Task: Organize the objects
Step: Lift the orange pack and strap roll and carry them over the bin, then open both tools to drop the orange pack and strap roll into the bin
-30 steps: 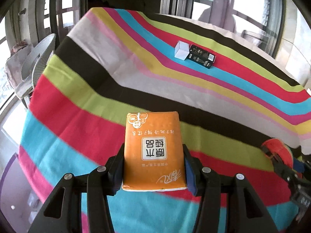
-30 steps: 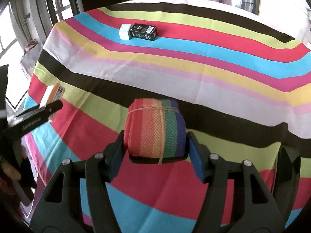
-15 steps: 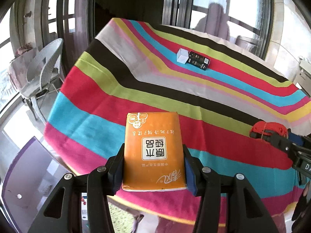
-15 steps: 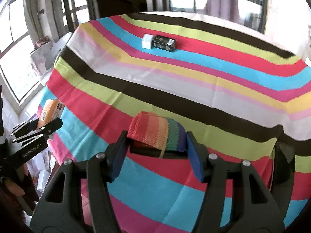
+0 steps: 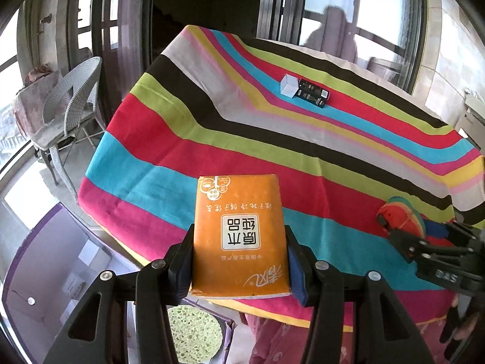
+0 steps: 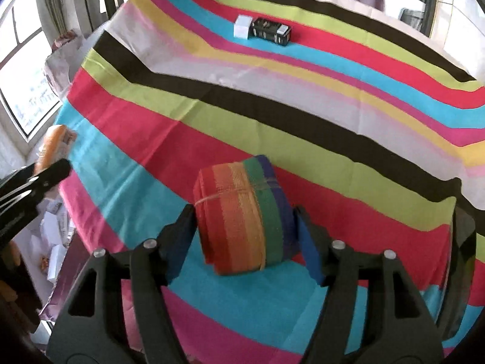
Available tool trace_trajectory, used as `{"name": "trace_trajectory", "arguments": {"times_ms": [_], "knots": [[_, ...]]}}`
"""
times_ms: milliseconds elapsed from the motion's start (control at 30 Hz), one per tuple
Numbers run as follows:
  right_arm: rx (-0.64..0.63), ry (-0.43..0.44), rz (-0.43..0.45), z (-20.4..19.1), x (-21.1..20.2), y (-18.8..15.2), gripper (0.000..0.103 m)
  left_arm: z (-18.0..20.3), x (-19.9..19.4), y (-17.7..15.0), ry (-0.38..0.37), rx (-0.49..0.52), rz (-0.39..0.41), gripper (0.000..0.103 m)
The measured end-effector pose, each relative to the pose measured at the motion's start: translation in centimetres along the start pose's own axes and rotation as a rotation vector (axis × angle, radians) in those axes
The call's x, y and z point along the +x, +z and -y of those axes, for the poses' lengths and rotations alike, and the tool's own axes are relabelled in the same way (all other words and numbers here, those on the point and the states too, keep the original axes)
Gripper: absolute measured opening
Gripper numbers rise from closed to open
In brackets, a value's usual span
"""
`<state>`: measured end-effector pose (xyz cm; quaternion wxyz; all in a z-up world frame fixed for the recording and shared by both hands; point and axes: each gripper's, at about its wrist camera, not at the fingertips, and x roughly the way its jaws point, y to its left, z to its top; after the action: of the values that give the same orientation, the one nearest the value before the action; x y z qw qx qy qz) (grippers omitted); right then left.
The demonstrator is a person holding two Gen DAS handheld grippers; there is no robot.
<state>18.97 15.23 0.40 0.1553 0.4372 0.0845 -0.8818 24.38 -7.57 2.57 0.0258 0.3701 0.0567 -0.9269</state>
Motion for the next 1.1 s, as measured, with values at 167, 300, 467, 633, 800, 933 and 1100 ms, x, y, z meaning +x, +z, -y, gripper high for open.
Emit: {"name": "trace_trajectory", "arguments": {"times_ms": [167, 300, 467, 633, 800, 933, 1100], "knots": [[-0.044, -0.002, 0.011, -0.9, 0.2, -0.2, 0.066, -0.6, -0.4, -0.3, 0.001, -0.003, 0.002, 0.053], [-0.072, 0.02, 0.032, -2.2, -0.7, -0.1, 0.066, -1.0, -0.8, -0.8, 0.006, -0.01, -0.003, 0.052], [-0.102, 0.059, 0.056, -4.3, -2.1, 0.8, 0.066, -2.0, -1.7, -1.7, 0.017, -0.012, -0.005, 0.052], [-0.209, 0.128, 0.085, -9.1, -3.8, 1.4, 0.066, -4.3, -3.3, -2.8, 0.05, -0.044, -0.006, 0.052], [-0.315, 0.213, 0.075, -14.4, -4.2, 0.7, 0.066, -7.7, -5.1, -4.4, 0.113, -0.077, -0.002, 0.052], [-0.39, 0.267, 0.06, -17.9, -4.3, 0.0, 0.066, -10.8, -6.3, -5.9, 0.172, -0.121, -0.011, 0.053], [-0.5, 0.377, 0.038, -22.5, -4.8, -1.2, 0.066, -15.1, -7.4, -8.3, 0.25, -0.205, -0.044, 0.052]]}}
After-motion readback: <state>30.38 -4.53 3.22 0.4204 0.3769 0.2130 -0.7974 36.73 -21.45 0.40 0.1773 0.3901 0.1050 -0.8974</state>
